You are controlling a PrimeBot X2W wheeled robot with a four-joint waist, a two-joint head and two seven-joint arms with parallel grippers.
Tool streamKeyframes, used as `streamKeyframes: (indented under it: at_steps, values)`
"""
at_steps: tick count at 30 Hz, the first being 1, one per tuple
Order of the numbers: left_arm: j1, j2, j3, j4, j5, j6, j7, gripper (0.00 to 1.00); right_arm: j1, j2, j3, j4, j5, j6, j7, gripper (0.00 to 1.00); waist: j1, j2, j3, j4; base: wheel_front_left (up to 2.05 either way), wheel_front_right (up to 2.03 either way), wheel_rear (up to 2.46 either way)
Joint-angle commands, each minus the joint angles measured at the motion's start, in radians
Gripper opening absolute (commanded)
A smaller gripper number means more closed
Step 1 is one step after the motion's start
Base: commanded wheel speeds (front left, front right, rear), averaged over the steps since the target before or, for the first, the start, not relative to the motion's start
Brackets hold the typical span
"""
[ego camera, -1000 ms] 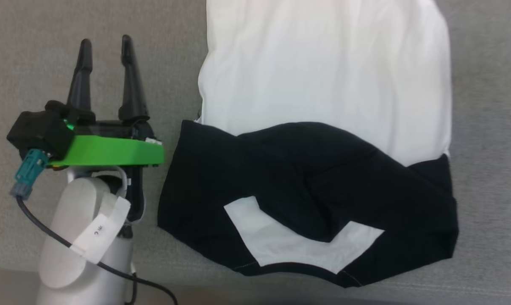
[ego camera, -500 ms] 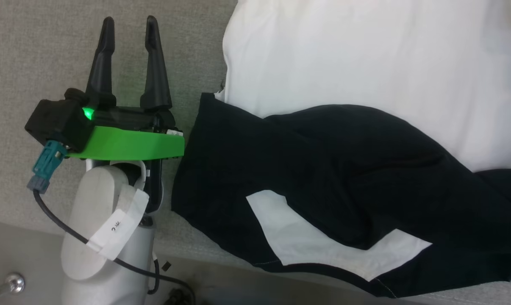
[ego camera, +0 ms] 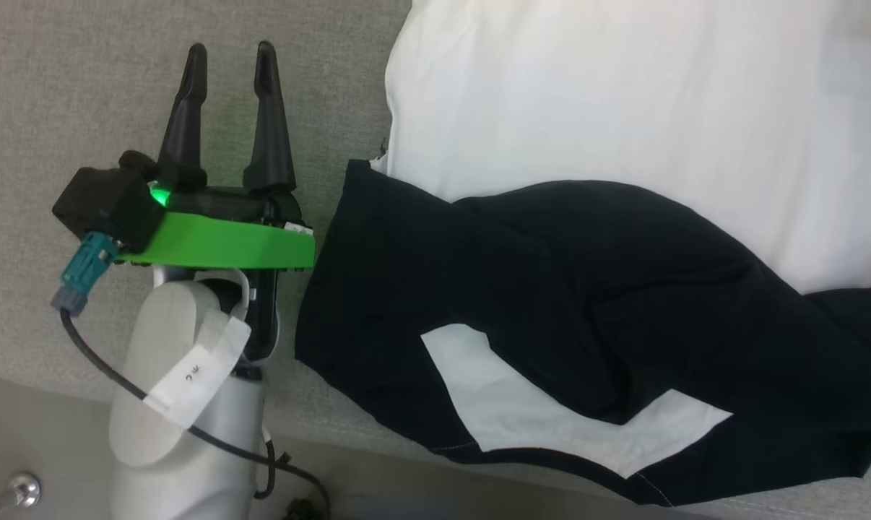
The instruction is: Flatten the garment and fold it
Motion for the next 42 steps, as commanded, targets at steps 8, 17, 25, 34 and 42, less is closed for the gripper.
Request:
streamKeyframes:
  at_steps: [8,17,25,34,42]
  values:
    - [-0.214,0.030,-0.007,0.046,-0.107,-0.025,0.191,1.00,0.043,0.007,0.049,-0.039,0.074,-0.002,-0.095,0.00,-0.0001,0.0000,-0.057,-0.086,0.00,0.00,0.00]
    - [-0.576,0.102,-0.029,0.272,-0.142,0.049,0.638,1.00,0.024,0.027,0.138,-0.083,0.151,-0.002,-0.143,0.00,-0.0001,0.0000,0.016,-0.175,0.00,0.00,0.00]
    - [-0.793,0.141,-0.094,0.455,-0.072,0.086,0.794,1.00,-0.002,0.031,0.244,-0.129,0.221,-0.002,-0.174,0.00,-0.0001,0.0000,0.109,-0.249,0.00,0.00,0.00]
    - [-0.908,0.169,-0.143,0.585,-0.024,0.111,0.914,1.00,-0.013,0.023,0.321,-0.167,0.284,-0.002,-0.210,0.00,-0.0001,0.0000,0.179,-0.295,0.00,0.00,0.00]
    - [-0.877,0.171,-0.151,0.646,-0.052,0.168,1.160,0.00,-0.013,-0.004,0.342,-0.160,0.303,-0.002,-0.226,0.00,-0.0001,0.0000,0.193,-0.289,0.00,0.00,0.00]
